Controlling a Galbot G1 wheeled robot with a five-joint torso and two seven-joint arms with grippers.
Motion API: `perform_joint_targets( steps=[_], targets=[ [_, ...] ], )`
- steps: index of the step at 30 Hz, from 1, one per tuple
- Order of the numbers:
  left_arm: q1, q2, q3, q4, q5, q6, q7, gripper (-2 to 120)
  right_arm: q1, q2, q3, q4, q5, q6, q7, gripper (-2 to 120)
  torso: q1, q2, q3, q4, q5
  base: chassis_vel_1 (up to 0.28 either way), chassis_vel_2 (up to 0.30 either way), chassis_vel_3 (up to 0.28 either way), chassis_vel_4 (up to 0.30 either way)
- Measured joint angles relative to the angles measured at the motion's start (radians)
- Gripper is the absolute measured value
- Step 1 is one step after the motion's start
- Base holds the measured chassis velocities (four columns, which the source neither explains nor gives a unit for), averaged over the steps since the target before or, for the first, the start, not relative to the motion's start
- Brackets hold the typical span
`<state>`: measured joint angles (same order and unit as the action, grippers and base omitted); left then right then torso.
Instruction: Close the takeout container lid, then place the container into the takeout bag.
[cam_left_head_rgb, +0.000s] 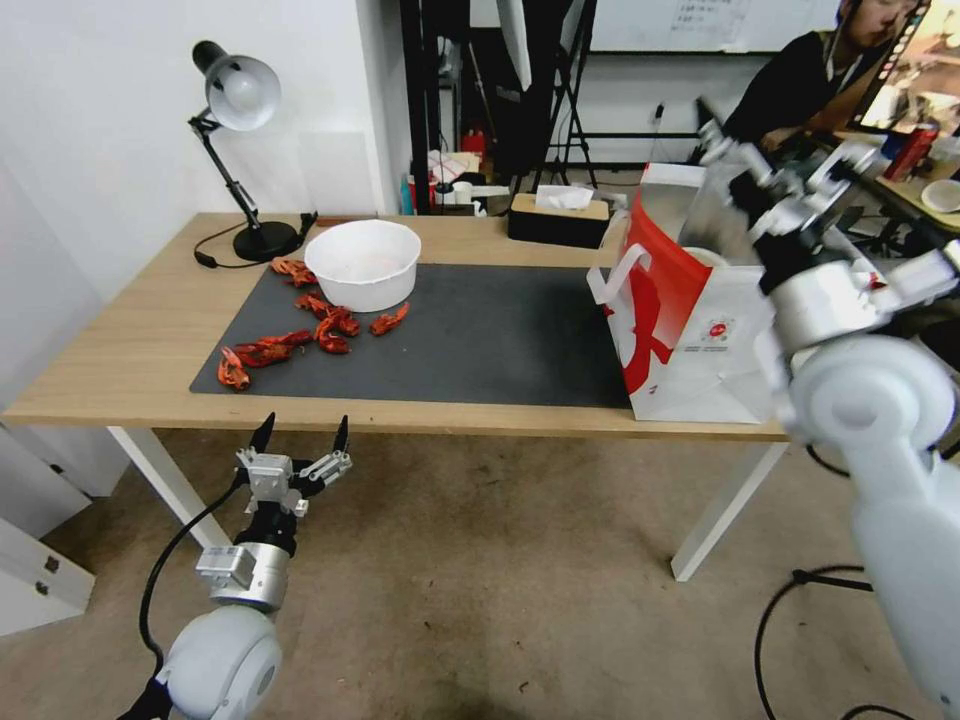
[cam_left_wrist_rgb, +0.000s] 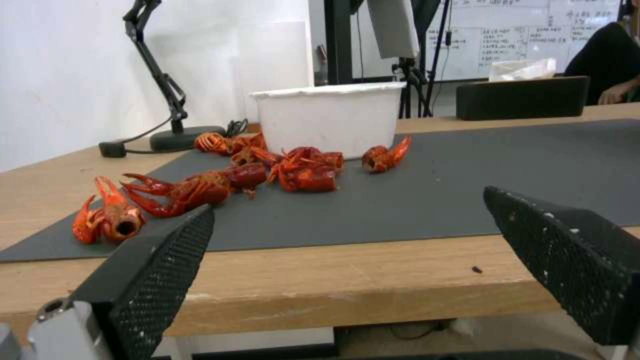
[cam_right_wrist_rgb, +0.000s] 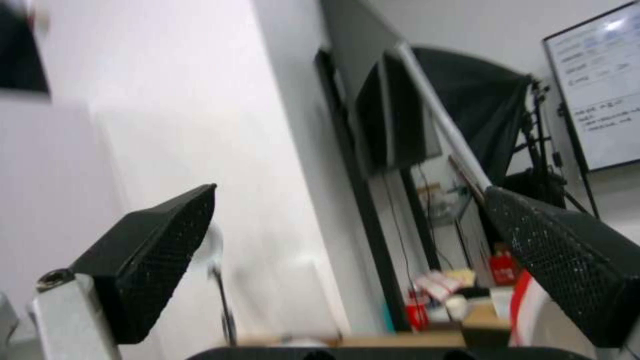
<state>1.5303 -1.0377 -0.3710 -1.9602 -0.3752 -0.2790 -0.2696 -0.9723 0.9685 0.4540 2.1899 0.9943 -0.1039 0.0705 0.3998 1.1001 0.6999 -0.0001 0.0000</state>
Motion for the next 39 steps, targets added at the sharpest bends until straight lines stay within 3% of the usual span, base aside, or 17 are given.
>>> perform_joint_targets(
  steps=[2,8,14,20,26,39],
  targets=[
    [0.000,-0.002,0.000,0.000,0.002,0.000,0.000,100,-0.073,-0.004,-0.012,0.018,-0.159,-0.004,-0.029,100,0.000,0.000,0.000,0.0001,0.0000,0.000,0.000,0.000,0.000],
    [0.003,-0.003,0.001,0.000,0.003,0.000,0.000,100,-0.214,0.004,-0.027,0.059,-0.398,-0.026,-0.009,100,0.000,0.000,0.000,0.0001,0.0000,0.000,0.000,0.000,0.000],
    [0.003,-0.007,0.000,0.000,0.003,0.000,0.000,100,-0.374,0.044,-0.032,0.090,-0.650,-0.021,0.101,100,0.000,0.000,0.000,0.0000,0.0000,0.000,0.000,0.000,0.000],
    [0.007,-0.008,-0.002,0.000,0.001,0.000,-0.002,100,-0.495,0.074,-0.057,0.087,-0.750,0.041,0.177,100,0.000,0.000,0.000,-0.0001,-0.0001,0.000,0.000,0.000,0.000],
    [0.006,-0.009,-0.002,0.001,0.000,0.001,-0.003,100,-0.599,0.122,-0.129,0.007,-0.850,0.159,0.271,100,0.000,0.000,0.000,0.0001,0.0000,0.000,0.000,0.000,0.000],
    [0.007,-0.016,-0.001,0.005,0.001,0.002,-0.004,100,-0.638,0.167,-0.181,-0.069,-0.881,0.217,0.332,100,0.000,0.000,0.000,0.0001,-0.0001,0.000,0.000,0.000,0.000]
  ],
)
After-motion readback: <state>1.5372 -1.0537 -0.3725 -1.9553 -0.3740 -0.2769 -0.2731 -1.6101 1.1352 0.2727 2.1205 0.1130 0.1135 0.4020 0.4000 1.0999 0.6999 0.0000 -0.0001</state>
